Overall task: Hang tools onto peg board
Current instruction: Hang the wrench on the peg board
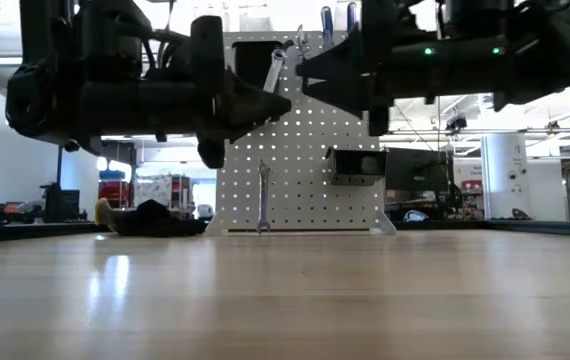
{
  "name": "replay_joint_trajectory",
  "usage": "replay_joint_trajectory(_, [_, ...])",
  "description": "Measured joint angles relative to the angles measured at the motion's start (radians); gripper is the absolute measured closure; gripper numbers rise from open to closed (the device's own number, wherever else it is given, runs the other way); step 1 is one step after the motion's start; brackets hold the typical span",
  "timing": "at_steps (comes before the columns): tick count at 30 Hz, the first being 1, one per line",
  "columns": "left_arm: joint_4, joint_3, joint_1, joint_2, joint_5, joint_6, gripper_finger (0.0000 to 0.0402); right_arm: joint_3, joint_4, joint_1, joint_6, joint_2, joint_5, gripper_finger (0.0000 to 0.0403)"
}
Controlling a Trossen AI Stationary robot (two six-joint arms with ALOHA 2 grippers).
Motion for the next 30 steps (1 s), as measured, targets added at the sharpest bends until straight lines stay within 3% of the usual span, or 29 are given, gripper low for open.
replay_joint_trajectory(10, [0.032, 0.031, -0.006, 0.059, 0.027, 0.007, 0.0401, 0.104, -0.007, -0.049, 0.039, 0.099, -0.158, 0.026])
replay_joint_trajectory(19, [0.049, 0.03, -0.006, 0.06, 0.029, 0.03, 0.0401, 0.114, -0.057, -0.065, 0.032, 0.092, -0.235, 0.0392])
replay_joint_trajectory(30, [0.019, 0.026, -0.004, 0.06, 0.036, -0.011, 0.0388, 0.156, -0.148, -0.106, -0.018, 0.088, -0.263, 0.0402])
